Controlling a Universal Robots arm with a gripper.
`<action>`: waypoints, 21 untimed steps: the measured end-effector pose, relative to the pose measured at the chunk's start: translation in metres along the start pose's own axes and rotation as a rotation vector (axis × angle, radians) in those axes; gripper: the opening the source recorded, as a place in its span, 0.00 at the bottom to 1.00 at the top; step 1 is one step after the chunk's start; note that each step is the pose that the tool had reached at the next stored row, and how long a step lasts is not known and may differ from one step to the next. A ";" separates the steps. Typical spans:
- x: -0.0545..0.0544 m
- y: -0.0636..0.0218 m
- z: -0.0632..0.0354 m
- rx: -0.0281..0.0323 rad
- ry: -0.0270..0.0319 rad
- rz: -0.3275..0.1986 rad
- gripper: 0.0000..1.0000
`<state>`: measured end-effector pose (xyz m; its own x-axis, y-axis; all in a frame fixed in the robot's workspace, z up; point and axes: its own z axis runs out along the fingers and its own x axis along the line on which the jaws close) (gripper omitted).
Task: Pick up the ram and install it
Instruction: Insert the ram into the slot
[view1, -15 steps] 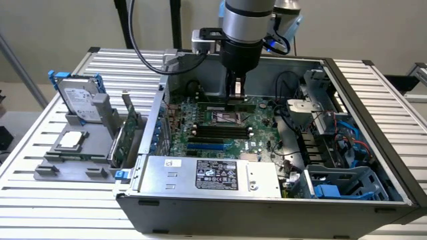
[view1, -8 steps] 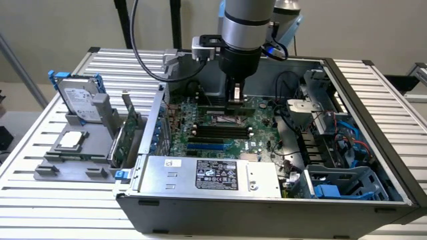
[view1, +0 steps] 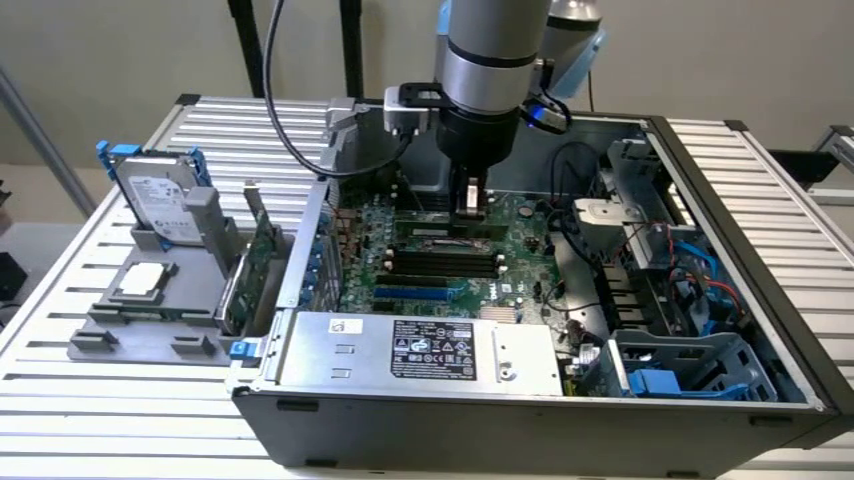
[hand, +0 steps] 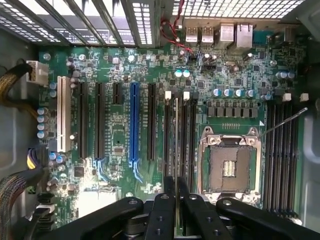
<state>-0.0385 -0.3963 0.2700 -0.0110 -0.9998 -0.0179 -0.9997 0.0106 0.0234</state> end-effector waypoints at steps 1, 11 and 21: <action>0.000 -0.0001 0.0019 0.0001 -0.0001 0.000 0.00; 0.000 -0.0005 0.0200 0.0000 0.0021 0.002 0.00; 0.001 0.0001 0.0361 0.0003 0.0164 0.005 0.00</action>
<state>-0.0395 -0.3963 0.2338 -0.0158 -0.9999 -0.0013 -0.9996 0.0158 0.0231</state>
